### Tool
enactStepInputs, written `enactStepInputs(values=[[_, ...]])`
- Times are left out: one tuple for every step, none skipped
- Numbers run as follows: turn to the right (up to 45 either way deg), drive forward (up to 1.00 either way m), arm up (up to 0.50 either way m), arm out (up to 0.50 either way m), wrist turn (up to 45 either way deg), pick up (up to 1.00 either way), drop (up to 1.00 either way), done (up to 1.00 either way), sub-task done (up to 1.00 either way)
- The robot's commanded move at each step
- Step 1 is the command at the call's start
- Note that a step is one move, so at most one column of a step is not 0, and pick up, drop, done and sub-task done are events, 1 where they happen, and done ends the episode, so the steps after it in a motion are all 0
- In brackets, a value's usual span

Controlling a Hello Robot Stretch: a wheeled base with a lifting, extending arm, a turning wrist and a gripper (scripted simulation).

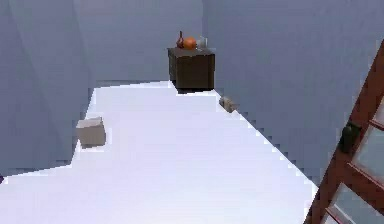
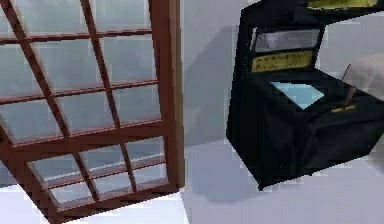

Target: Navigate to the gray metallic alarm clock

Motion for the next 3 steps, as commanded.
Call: enactStepInputs(values=[[0.0, 1.0, 0.0, 0.0, 0.0, 0.0, 0.0, 0.0, 0.0], [0.0, 1.0, 0.0, 0.0, 0.0, 0.0, 0.0, 0.0, 0.0], [3.0, 0.0, 0.0, 0.0, 0.0, 0.0, 0.0, 0.0, 0.0]])
